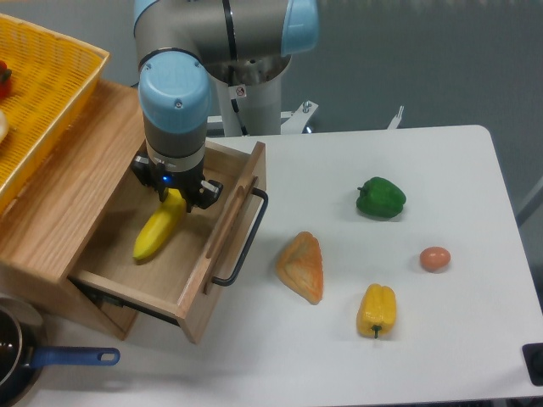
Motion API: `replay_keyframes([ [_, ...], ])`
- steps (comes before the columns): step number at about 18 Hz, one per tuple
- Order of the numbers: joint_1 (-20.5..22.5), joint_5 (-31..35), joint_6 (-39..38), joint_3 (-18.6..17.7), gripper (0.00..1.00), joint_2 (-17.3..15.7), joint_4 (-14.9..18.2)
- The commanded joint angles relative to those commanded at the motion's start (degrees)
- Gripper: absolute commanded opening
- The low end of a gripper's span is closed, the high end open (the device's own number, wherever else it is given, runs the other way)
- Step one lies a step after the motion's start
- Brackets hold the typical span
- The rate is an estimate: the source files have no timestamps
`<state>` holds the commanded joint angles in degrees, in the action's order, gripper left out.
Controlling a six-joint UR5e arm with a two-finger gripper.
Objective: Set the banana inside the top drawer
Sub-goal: 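Hold the banana inside the drawer and lower it onto the drawer floor, then open the gripper to release the banana in the drawer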
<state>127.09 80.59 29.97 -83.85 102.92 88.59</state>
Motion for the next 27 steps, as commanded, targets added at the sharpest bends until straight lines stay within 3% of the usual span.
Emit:
replay_keyframes([
  [3,0.1,0.0,0.1,0.0,0.61,-0.1,0.0],
  [4,0.1,0.0,0.1,0.0,0.66,-0.2,0.0],
  [5,0.1,0.1,0.3,0.1,0.79,-0.3,-0.1],
  [9,0.2,2.4,0.4,0.3,0.98,-0.4,0.0],
  [17,1.1,2.7,0.4,0.7,0.92,-0.5,-0.2],
  [27,1.8,2.5,1.8,0.8,0.88,-3.3,0.3],
])
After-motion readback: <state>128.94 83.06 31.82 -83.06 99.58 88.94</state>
